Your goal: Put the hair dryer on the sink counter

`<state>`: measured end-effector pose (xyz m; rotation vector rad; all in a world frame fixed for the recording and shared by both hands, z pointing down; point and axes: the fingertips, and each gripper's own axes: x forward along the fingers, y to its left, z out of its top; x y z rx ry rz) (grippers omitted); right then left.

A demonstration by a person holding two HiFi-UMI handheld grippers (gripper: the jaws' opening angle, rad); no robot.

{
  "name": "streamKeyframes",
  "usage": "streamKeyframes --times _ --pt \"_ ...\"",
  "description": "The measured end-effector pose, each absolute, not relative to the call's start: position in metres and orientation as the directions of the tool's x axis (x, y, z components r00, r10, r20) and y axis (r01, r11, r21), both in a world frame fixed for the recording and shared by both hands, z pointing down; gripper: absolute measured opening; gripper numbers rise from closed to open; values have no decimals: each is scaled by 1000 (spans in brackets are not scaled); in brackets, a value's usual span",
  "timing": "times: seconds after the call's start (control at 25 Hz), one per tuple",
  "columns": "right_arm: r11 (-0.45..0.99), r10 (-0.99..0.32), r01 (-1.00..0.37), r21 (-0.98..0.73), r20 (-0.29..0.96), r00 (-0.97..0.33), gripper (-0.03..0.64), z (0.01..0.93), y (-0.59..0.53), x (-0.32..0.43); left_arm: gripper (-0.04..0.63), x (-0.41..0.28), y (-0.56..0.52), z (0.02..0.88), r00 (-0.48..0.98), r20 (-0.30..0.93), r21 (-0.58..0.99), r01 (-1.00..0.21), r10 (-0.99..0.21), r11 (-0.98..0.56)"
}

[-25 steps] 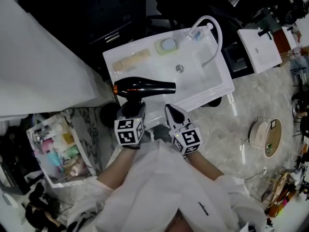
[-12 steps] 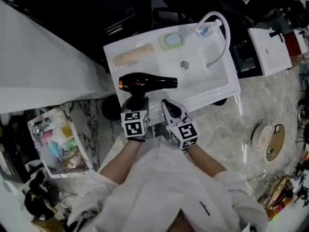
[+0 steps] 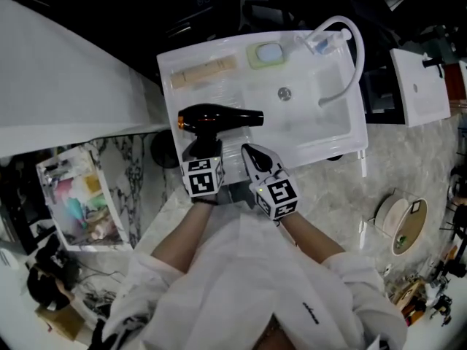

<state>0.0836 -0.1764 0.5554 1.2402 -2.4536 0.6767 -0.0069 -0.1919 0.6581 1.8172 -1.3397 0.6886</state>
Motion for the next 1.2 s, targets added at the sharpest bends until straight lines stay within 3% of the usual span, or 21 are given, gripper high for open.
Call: streamKeyframes --times 1.2 --pt "553 -563 -755 -353 510 -650 17 591 -186 88 255 4 -189 699 229 855 217 -973 -466 -81"
